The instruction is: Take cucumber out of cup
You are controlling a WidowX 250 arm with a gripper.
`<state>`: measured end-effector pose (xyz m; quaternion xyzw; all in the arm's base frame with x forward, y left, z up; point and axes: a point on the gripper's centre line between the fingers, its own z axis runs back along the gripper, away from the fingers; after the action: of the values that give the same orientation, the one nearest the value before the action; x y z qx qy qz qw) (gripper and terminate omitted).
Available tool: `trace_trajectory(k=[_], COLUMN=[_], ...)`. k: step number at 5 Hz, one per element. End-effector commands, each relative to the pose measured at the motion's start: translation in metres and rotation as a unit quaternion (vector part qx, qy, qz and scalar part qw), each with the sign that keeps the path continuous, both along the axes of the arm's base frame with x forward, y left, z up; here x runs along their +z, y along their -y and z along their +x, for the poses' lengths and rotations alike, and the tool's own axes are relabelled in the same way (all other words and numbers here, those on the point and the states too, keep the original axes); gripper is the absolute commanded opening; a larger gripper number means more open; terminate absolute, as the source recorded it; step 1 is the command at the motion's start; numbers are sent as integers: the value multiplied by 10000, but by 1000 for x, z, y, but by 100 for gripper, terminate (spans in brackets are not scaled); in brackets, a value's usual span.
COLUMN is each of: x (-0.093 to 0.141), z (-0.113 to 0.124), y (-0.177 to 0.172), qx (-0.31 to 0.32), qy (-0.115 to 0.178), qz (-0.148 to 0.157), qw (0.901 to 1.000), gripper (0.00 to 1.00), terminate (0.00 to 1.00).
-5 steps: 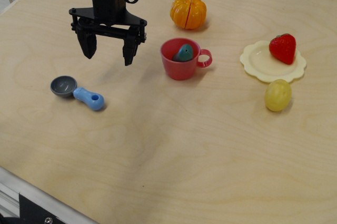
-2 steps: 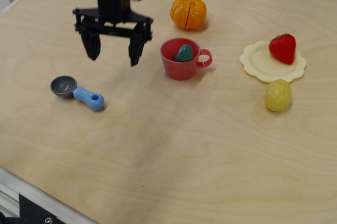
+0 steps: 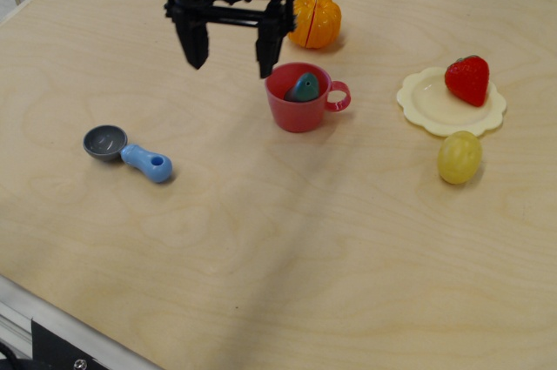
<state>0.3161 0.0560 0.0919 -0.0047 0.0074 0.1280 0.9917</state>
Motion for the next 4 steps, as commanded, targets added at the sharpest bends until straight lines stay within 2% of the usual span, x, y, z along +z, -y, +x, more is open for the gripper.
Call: trace_trajectory(k=[1,2,4], x=[14,2,-14], z=[35,45,46], y=[35,43,41], qx=[-423,-465,-355], qy=[441,412,245], qz=[125,142,281], qw=[9981,9980,9987], gripper=[100,100,100], terminate=[0,0,0])
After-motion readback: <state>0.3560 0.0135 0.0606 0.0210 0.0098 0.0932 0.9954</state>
